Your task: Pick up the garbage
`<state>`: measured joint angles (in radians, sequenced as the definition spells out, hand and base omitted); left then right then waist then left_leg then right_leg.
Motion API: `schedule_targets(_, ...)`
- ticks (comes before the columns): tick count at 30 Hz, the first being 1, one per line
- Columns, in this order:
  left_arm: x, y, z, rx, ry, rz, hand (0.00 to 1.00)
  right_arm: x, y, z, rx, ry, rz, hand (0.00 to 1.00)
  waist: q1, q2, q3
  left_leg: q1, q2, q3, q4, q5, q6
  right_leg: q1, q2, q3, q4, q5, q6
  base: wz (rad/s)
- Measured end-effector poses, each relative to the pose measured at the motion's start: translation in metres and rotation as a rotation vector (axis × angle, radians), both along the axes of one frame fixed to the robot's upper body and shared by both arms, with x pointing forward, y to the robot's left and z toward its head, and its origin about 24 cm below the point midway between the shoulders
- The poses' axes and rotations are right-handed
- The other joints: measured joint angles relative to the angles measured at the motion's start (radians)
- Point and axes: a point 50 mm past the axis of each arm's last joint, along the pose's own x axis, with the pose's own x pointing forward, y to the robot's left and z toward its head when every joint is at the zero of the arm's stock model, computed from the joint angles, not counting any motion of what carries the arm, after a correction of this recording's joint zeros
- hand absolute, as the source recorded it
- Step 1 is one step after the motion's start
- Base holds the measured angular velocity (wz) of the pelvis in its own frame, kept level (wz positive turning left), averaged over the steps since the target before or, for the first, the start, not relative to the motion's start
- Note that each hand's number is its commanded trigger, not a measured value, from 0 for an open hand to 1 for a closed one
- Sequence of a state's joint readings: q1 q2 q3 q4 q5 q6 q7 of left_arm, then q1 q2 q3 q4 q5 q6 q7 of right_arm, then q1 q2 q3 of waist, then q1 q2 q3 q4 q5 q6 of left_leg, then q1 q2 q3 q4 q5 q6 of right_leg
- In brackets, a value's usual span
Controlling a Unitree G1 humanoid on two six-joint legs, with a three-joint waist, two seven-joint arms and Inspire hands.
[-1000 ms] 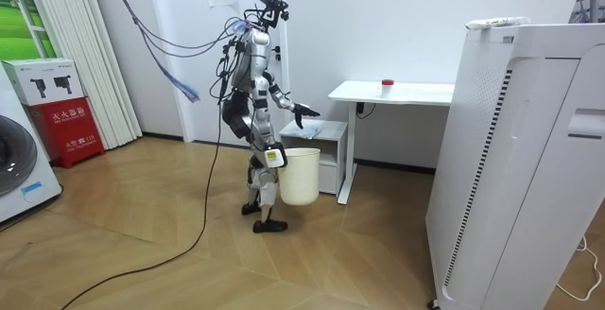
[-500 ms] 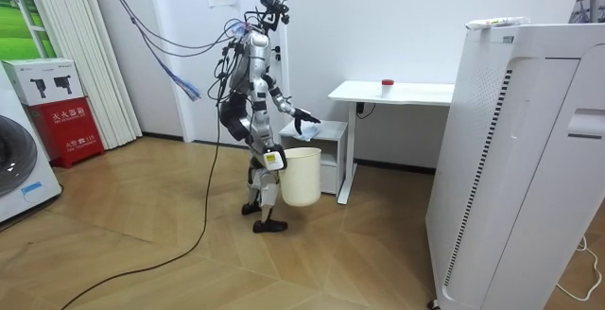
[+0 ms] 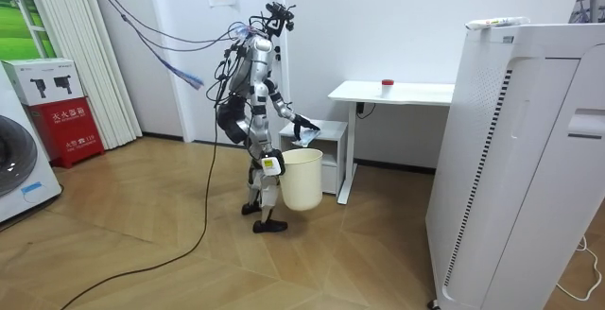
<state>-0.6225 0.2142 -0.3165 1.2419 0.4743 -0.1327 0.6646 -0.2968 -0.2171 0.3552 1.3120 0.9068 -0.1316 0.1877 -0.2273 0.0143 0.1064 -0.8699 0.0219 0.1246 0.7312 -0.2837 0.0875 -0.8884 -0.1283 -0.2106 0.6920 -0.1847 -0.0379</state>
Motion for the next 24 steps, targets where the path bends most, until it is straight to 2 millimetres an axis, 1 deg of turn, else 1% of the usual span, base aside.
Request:
schedule_targets(3, 0.002, 0.002, 0.003, 0.005, -0.009, 0.004, 1.00, 0.001, -0.001, 0.001, 0.014, -0.010, -0.013, 1.00, -0.003, -0.001, -0.0007, -0.020, 0.003, 0.000, 0.019, -0.002, -0.002, -0.020, 0.001, -0.003, 0.015, -0.004, -0.005, 0.04)
schedule_targets(5, 0.004, 0.006, 0.009, 0.020, -0.048, 0.021, 1.00, 0.002, -0.003, 0.002, 0.023, -0.017, -0.029, 1.00, -0.003, -0.002, -0.0010, -0.028, 0.001, 0.002, 0.035, -0.010, -0.003, -0.032, -0.009, -0.003, 0.050, -0.021, -0.009, 0.08)
schedule_targets(8, 0.010, 0.015, 0.018, 0.041, -0.069, 0.031, 1.00, 0.005, -0.002, 0.004, 0.041, -0.023, -0.028, 1.00, -0.003, -0.003, -0.0017, -0.028, 0.003, 0.003, 0.063, -0.023, -0.007, -0.037, -0.009, 0.004, 0.076, -0.036, -0.013, 0.02)
schedule_targets(10, 0.010, 0.014, 0.019, 0.042, -0.070, 0.029, 1.00, 0.005, -0.001, 0.004, 0.047, -0.025, -0.028, 1.00, -0.006, -0.003, -0.0018, -0.028, 0.004, 0.004, 0.069, -0.025, -0.008, -0.039, -0.008, 0.009, 0.087, -0.039, -0.015, 0.00)
schedule_targets(12, 0.009, 0.013, 0.017, 0.045, -0.063, 0.025, 1.00, 0.006, 0.002, 0.004, 0.059, -0.029, -0.030, 1.00, -0.008, -0.003, -0.0018, -0.028, 0.008, 0.007, 0.079, -0.026, -0.009, -0.040, -0.008, 0.010, 0.095, -0.040, -0.016, -0.02)
schedule_targets(15, 0.004, 0.015, 0.009, 0.063, -0.029, 0.025, 1.00, 0.005, 0.005, 0.004, 0.067, -0.037, -0.014, 1.00, -0.012, -0.004, -0.0024, -0.029, 0.020, 0.010, 0.104, -0.037, -0.013, -0.040, -0.006, 0.010, 0.113, -0.046, -0.024, -0.08)
schedule_targets(20, -0.006, 0.019, -0.003, 0.070, 0.024, 0.034, 1.00, 0.005, 0.006, 0.004, 0.069, -0.042, -0.009, 1.00, -0.015, -0.004, -0.0026, -0.028, 0.028, 0.009, 0.119, -0.040, -0.018, -0.039, -0.004, 0.007, 0.129, -0.049, -0.032, 0.00)
schedule_targets(24, -0.011, 0.021, -0.010, 0.069, 0.058, 0.034, 1.00, 0.005, 0.006, 0.004, 0.068, -0.042, -0.010, 1.00, -0.015, -0.004, -0.0033, -0.027, 0.028, 0.009, 0.120, -0.039, -0.019, -0.038, -0.003, 0.007, 0.130, -0.049, -0.033, 0.00)
